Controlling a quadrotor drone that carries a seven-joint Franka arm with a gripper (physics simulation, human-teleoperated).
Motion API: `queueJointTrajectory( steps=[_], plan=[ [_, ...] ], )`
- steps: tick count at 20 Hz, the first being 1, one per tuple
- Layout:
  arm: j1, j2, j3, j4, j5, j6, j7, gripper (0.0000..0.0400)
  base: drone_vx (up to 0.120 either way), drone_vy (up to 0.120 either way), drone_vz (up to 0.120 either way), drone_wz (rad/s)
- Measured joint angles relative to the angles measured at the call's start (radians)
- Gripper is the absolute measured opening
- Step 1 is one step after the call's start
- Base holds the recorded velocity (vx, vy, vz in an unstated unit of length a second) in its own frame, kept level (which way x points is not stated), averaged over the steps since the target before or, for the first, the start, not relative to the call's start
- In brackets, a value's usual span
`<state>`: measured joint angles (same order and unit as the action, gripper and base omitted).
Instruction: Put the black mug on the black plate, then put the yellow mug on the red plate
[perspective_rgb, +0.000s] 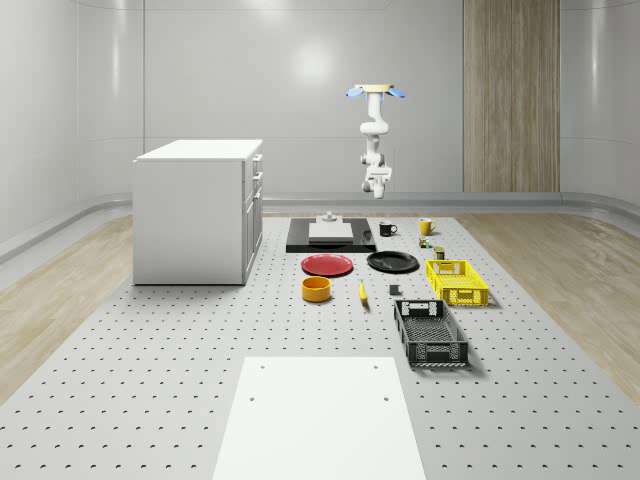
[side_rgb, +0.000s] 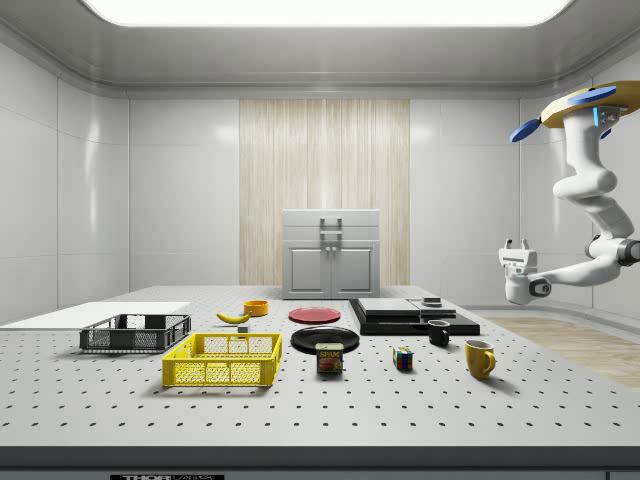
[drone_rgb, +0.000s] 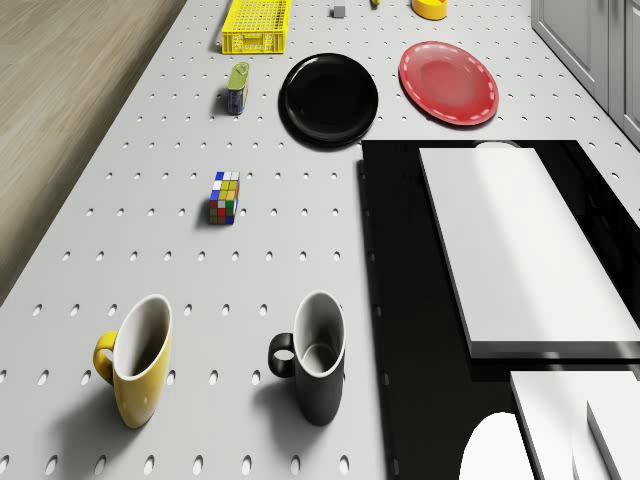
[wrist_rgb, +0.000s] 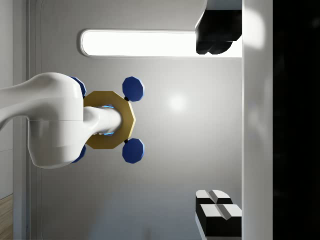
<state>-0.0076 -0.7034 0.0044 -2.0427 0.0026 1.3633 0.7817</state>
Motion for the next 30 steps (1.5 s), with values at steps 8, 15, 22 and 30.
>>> queueJointTrajectory(
  steps=[8,15,22,30],
  plan=[
    [-0.001,-0.004,0.001,-0.003,-0.001,0.005,0.000,0.0400,0.000,0.000,0.000,0.000],
    [-0.002,-0.007,0.003,-0.006,-0.003,0.010,0.000,0.0400,0.000,0.000,0.000,0.000],
    [-0.004,-0.011,0.009,-0.010,-0.011,0.016,0.001,0.0400,0.000,0.000,0.000,0.000],
    [-0.012,-0.015,0.034,-0.014,-0.045,0.022,0.005,0.0400,0.000,0.000,0.000,0.000]
  ],
)
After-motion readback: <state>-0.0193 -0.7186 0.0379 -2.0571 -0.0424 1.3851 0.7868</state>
